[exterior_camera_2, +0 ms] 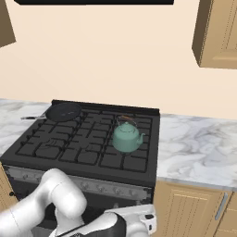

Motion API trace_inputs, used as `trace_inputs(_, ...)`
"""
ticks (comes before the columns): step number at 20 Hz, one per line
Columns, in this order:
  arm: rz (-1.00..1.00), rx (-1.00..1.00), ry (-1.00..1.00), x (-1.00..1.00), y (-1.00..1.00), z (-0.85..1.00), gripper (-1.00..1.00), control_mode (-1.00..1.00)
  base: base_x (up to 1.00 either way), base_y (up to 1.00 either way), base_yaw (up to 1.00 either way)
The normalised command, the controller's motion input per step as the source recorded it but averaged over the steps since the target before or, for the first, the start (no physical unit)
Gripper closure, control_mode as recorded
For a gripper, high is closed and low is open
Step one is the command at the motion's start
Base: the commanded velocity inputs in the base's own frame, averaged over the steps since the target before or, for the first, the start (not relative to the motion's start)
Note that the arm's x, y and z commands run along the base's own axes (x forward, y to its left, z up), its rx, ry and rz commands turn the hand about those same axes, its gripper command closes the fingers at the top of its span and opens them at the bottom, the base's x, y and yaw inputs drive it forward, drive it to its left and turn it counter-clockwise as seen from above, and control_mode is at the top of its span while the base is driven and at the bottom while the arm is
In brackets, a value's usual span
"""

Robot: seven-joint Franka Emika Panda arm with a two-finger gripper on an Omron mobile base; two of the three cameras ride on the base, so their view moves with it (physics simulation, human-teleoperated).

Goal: Pick the kettle from the counter and place it on a stove burner. Then turn the burner on.

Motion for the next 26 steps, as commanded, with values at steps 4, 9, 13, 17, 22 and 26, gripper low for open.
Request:
trace_inputs(4,-0.03,0.45,0.00,0.00,0.00,-0.68,-1.00,-1.00,0.00,0.00,0.00)
trace_inputs(9,-0.08,0.32,-0.07,0.00,0.00,-0.45,-1.00,-1.00,0.00,0.00,0.00)
trace_inputs(13,-0.11,0.00,-0.01,0.14,0.05,-0.04,-1.00,-1.00,0.00,0.00,0.00)
trace_inputs(17,-0.25,0.00,-0.06,0.08,0.03,0.00,-1.00,-1.00,0.00,0.00,0.00)
trace_inputs(22,-0.17,-0.01,-0.04,0.06,0.14,0.00,-1.00,-1.00,0.00,0.00,0.00)
trace_inputs(26,0.00,0.00,0.00,0.03,0.00,0.00,-1.00,-1.00,0.00,0.00,0.00)
